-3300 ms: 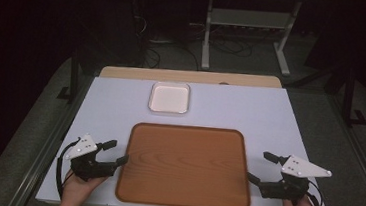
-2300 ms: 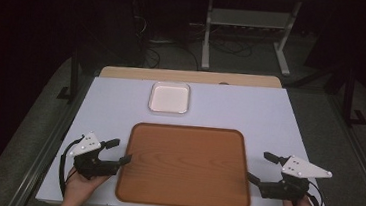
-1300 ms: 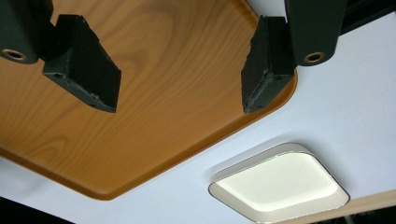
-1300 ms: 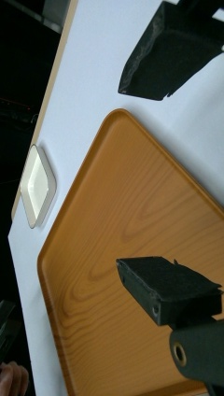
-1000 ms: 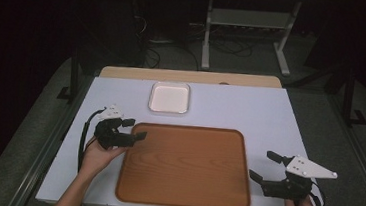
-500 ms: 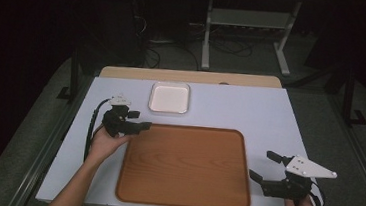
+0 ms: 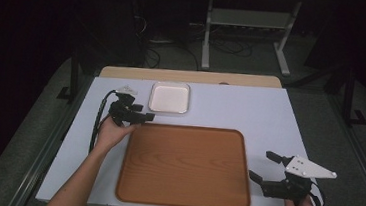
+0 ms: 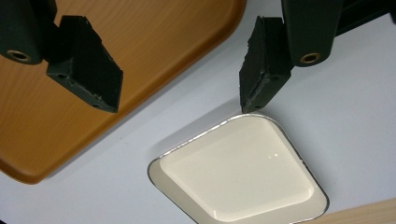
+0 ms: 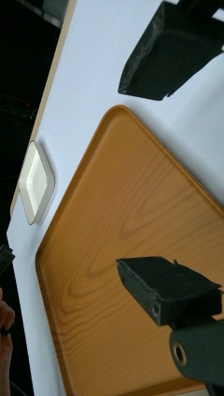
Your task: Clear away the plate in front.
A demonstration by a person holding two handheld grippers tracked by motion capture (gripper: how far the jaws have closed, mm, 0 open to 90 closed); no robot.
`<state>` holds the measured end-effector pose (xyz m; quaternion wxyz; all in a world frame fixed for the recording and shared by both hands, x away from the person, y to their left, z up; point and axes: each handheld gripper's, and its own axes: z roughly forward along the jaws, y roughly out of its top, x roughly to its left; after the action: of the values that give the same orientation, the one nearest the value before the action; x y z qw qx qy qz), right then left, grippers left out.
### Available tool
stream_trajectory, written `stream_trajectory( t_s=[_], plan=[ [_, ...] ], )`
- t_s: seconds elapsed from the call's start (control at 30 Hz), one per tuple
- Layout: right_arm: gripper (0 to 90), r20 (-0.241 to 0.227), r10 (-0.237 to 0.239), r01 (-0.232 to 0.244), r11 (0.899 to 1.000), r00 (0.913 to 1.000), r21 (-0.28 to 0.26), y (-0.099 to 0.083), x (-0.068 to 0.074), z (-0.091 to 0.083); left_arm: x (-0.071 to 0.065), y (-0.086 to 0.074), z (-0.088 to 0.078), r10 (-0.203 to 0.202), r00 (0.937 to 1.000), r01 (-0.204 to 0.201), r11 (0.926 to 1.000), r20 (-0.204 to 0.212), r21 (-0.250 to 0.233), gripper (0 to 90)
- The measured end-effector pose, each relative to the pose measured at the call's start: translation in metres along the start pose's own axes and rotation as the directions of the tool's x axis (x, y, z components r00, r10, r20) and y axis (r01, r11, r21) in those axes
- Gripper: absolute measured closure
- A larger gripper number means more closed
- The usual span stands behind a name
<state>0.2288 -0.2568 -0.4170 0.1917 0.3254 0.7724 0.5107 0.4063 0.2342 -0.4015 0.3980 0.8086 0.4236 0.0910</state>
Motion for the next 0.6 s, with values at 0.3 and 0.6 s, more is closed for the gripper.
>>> stream_trajectory(
  t_s=[0.3, 0.6],
  plan=[
    [12.5, 0.001, 0.0, 0.0, 1.0, 1.0, 0.0, 0.0, 0.0, 0.0, 0.013, 0.023, 0.009, -0.011, 0.9993, 0.012, 0.9996, -0.035, 0.027, 31.0],
    [12.5, 0.001, -0.002, 0.002, 1.0, 1.0, 0.0, 0.0, 0.0, 0.0, 0.029, 0.04, 0.024, -0.066, 0.9966, 0.069, 0.9962, -0.048, 0.054, 32.7]
  ],
)
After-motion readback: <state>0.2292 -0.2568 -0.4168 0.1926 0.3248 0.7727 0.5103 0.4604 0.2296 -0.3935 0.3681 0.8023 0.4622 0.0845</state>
